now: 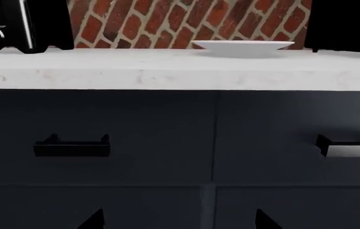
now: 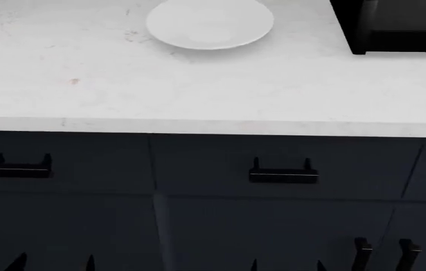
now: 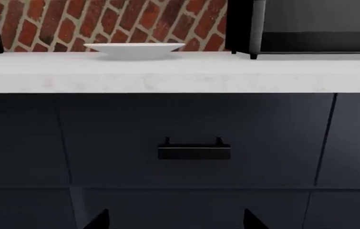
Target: Open the right drawer.
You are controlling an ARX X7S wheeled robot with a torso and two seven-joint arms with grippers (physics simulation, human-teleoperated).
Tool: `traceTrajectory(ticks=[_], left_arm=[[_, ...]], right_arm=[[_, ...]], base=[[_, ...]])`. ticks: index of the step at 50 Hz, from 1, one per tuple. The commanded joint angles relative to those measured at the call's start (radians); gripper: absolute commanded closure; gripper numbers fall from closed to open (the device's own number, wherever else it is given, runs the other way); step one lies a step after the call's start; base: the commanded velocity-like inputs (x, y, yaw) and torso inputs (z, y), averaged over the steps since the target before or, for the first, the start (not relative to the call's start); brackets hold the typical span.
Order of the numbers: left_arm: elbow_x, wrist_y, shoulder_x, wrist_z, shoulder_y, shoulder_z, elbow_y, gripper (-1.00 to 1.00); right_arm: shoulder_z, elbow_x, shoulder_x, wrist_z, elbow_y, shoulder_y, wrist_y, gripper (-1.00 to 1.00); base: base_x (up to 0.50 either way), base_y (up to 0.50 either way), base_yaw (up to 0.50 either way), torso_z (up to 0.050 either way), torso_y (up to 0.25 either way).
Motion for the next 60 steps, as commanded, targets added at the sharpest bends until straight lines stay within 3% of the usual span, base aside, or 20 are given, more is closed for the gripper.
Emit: traceTrajectory(ticks=[1,15,27,60], left_arm=[[-0.008,0.008,-0.008,-0.006,-0.001,0.012,0.0,-1.0],[0.028,-0.048,-0.012,-0.066,-0.016,0.025,-0.001,-1.0],[0.028,-0.006,-0.029,-0.046,-0.01,0.049,-0.013,-1.0],[-0.008,0.012,-0.04,-0.058,-0.014,0.057,-0.03,-1.0]], right_arm=[[-0.011,0.006,0.009,0.008,0.005,0.002,-0.005,-1.0],[-0.021,0.012,0.017,0.021,0.002,0.002,-0.006,-1.0],[-0.029,0.018,0.024,0.031,-0.003,0.0,-0.005,-1.0],[-0.048,0.033,0.04,0.049,0.022,0.01,-0.021,-1.0]], base=[[0.0,-0.25,0.0,0.0,0.0],[0.0,0.0,0.0,0.0,0.0],[0.0,0.0,0.0,0.0,-0.009],[0.0,0.0,0.0,0.0,-0.24]])
